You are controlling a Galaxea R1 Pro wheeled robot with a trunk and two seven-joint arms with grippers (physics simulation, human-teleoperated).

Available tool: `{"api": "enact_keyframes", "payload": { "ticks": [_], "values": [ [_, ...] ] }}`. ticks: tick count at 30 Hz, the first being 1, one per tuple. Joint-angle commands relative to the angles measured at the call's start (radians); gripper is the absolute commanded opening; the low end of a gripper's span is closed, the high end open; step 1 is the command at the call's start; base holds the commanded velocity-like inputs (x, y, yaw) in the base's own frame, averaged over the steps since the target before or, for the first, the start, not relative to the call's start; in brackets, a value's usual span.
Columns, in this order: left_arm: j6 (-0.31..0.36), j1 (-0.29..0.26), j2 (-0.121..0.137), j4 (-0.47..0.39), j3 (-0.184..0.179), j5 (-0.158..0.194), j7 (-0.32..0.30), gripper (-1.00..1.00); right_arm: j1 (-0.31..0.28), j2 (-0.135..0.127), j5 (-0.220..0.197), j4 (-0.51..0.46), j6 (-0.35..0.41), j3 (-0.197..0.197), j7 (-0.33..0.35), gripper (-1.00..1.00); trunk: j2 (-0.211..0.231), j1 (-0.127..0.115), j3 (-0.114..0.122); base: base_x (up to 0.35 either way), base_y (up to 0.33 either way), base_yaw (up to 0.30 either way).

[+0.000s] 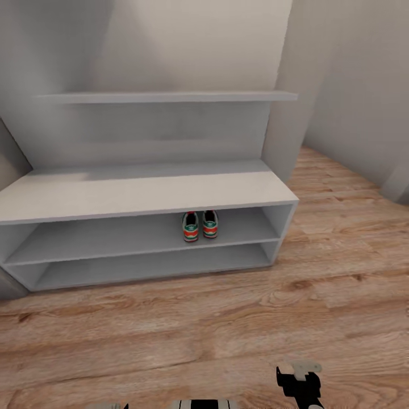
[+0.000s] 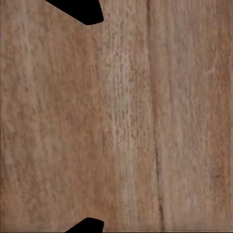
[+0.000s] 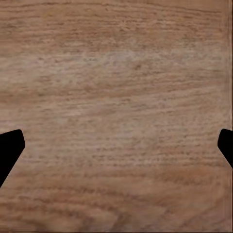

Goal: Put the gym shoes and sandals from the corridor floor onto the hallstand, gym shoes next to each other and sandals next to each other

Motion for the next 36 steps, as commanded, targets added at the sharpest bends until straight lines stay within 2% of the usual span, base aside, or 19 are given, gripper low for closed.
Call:
{"api": "enact_keyframes", "payload": {
  "ticks": [1,6,28,36],
  "values": [
    [-0.001,0.000,-0.001,0.000,0.008,-0.002,-0.009,1.00,0.000,0.000,0.005,0.002,-0.004,-0.007,-0.004,1.00,0.000,0.000,0.000,0.000,0.000,-0.288],
    [-0.001,0.000,0.000,0.001,0.009,-0.001,-0.009,1.00,0.003,-0.001,-0.008,0.002,-0.007,-0.007,-0.004,1.00,0.000,0.000,0.003,0.000,0.000,-0.288],
    [-0.001,0.000,-0.001,0.001,0.010,0.001,-0.009,1.00,0.006,-0.001,-0.016,0.002,-0.010,-0.007,-0.004,1.00,0.154,-0.085,0.076,0.000,0.000,-0.292],
    [-0.001,-0.001,0.000,0.002,0.010,0.002,-0.009,1.00,0.006,-0.001,-0.016,0.002,-0.010,-0.007,-0.004,1.00,0.154,-0.085,0.077,0.000,0.000,-0.299]
  ]
}}
